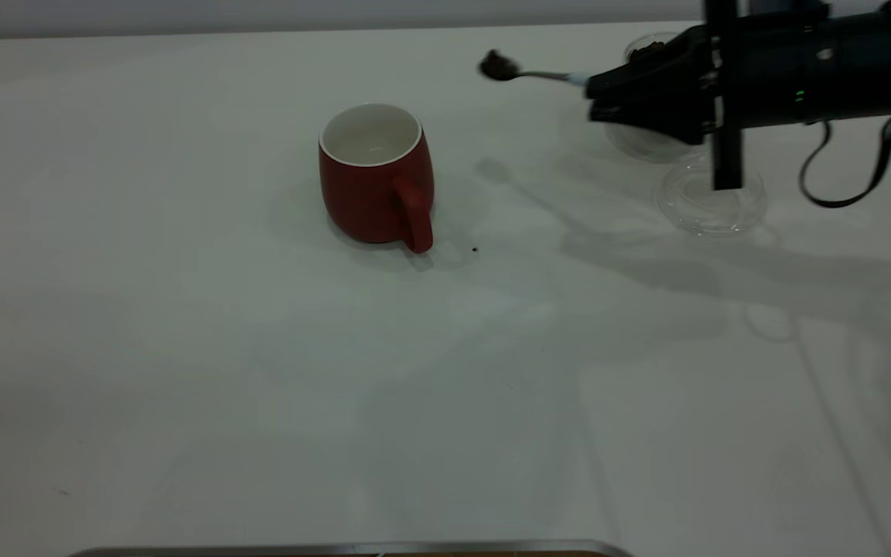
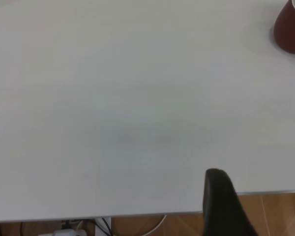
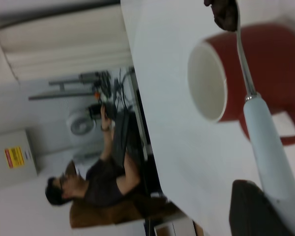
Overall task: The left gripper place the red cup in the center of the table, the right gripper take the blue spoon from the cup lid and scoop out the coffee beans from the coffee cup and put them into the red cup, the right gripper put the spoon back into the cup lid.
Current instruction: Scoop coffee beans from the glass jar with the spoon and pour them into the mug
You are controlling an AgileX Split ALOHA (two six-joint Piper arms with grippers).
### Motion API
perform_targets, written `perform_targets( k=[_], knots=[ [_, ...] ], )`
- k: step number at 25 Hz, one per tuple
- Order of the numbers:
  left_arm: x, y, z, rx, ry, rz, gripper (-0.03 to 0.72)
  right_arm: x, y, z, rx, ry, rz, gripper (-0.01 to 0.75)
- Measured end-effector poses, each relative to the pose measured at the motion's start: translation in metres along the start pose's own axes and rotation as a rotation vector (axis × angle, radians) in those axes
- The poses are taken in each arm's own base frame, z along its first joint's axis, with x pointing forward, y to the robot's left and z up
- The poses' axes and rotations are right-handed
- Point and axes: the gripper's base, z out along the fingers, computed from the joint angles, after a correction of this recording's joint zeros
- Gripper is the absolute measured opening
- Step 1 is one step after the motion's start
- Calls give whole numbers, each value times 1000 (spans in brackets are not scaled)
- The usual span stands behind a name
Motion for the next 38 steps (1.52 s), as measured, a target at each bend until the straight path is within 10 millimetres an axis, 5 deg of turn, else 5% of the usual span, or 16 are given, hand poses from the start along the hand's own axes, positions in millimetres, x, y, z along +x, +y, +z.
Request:
perform_targets(
  k=[10, 19, 38],
  knots=[
    [0, 0, 0, 0, 0, 0, 451, 28, 13, 38, 4, 118, -49, 95],
    [0, 0, 0, 0, 0, 0, 451, 33, 24, 63, 39, 143, -128, 95],
    [0, 0, 0, 0, 0, 2, 451, 28, 16, 70, 168, 108, -510, 95]
  ],
)
